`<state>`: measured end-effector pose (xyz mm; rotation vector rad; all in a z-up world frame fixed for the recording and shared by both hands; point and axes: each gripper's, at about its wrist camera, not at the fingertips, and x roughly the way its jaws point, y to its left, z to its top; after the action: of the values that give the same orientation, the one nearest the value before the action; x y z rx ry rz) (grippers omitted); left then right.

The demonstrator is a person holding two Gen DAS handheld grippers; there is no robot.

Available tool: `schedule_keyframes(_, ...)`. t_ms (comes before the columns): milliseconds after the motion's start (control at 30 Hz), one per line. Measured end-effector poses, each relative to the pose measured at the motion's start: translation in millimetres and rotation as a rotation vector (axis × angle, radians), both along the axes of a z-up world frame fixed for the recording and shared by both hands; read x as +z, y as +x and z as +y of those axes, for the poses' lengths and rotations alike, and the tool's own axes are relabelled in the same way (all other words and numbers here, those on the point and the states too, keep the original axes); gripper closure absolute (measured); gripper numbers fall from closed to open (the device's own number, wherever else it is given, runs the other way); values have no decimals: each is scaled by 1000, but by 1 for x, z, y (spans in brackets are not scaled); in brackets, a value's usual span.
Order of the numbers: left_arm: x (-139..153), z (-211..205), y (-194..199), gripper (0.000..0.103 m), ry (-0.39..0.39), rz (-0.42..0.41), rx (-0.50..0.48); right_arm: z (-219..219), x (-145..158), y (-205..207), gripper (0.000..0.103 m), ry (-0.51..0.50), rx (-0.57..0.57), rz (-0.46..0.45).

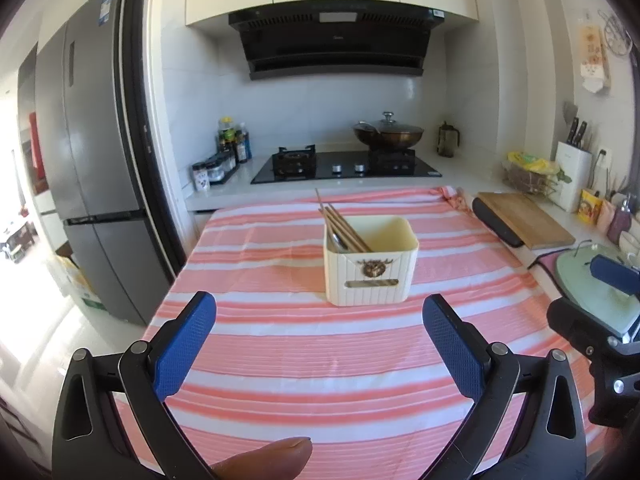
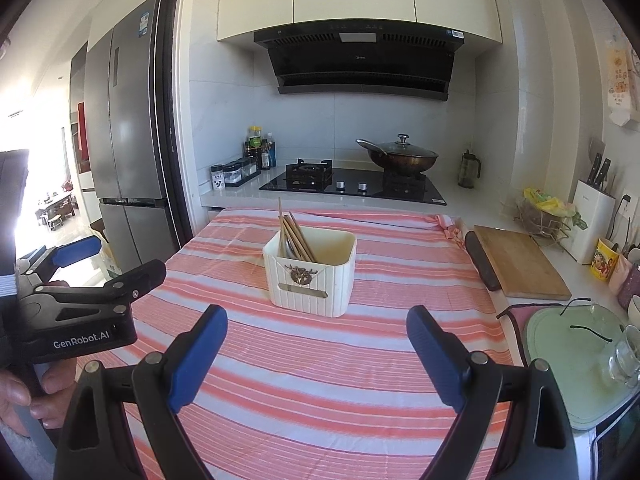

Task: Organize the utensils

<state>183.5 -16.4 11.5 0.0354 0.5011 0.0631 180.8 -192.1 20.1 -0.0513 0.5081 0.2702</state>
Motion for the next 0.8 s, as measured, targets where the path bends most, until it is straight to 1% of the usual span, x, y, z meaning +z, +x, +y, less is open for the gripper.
schedule_keyframes(400, -6, 4, 7, 0, -3, 29, 29, -1, 0, 2, 10, -3, -2, -2)
schedule_keyframes(800, -6, 4, 8, 0, 8, 24, 30, 8, 0, 4, 10, -22, 14, 8)
